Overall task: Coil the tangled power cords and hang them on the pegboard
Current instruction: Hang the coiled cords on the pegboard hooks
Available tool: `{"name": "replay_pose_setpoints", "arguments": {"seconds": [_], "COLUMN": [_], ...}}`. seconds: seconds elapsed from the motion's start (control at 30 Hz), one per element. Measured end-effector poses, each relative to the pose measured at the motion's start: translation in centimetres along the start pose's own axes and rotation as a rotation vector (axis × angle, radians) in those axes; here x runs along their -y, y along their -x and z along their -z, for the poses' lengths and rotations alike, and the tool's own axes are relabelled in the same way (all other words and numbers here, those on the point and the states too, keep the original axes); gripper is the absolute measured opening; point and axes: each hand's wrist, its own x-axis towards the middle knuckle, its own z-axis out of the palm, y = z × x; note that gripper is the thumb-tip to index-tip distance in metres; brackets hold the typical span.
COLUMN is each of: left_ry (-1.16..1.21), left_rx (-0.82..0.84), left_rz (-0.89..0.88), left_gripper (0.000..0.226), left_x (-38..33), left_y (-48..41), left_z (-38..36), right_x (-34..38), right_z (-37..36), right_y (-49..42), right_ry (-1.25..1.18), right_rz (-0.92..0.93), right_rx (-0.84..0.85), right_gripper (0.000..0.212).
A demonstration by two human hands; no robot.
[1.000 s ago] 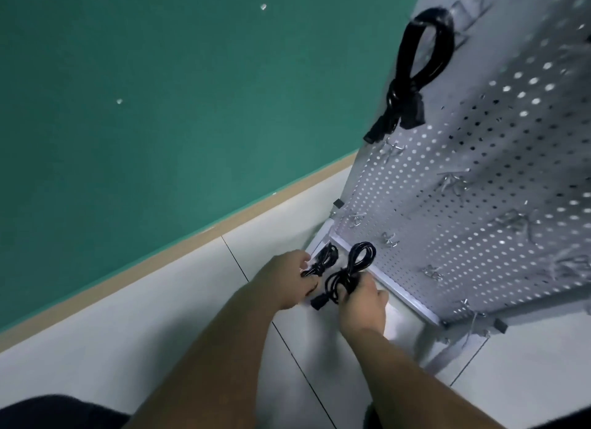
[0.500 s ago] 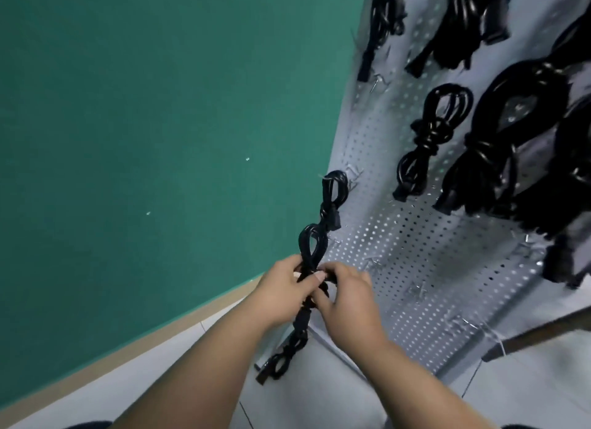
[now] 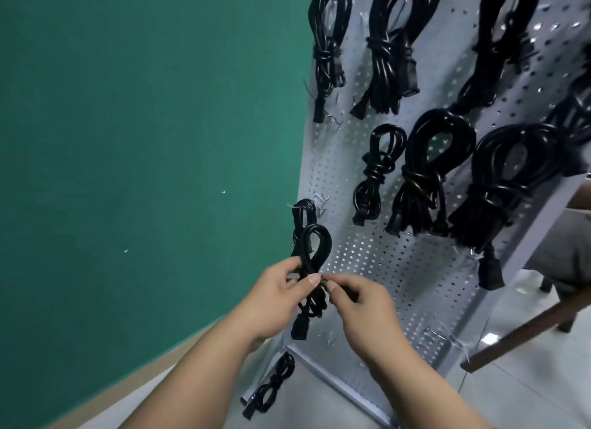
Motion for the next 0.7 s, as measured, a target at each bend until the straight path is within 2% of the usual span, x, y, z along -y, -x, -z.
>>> {"name": "replay_pose_setpoints", "arguments": {"seconds": [0.1,0.13,0.23,0.33,0.43,0.7], "left_ry": [0.051,0.061,0.085,0.095,0.059,-0.076], "left_rx": [-0.019,-0.031,-0.094,-0.119,-0.139,-0.15], "left_rz": [-0.019,-0.032,-0.08,-0.074,-0.07,-0.081], "left_gripper": [0.054,0.056,0.04,0.05,0.042,0.025], "left_x": [-0.2,-0.4,-0.7,-0.7,-0.2,1.8], "left_y": [-0.9,-1.2,-2.1,-3.0,-4.1,-6.0], "left_z": [-1.0,-1.4,-2.7,-3.6,-4.2,-5.1], "right_x": [-0.1,0.0,0.0,0.0,-0.5,-3.0], "right_z": [-0.2,-0.2,-0.1,0.1,0.2,0.1], "right_y": [0.3,0.3,0.3,-0.1,-1.1,-2.8], "right_ry": [0.003,0.002,-0.023,-0.034,-0.024,0.235], "right_rz": [0.084,0.11,0.153,0.162,0.134,0.07], "right_rx": [-0.161,-0.203,-0.271,-0.308,-0.33,-0.305], "right_gripper": [0.021,0.02,0.017,0.017,0.018,0.031]}}
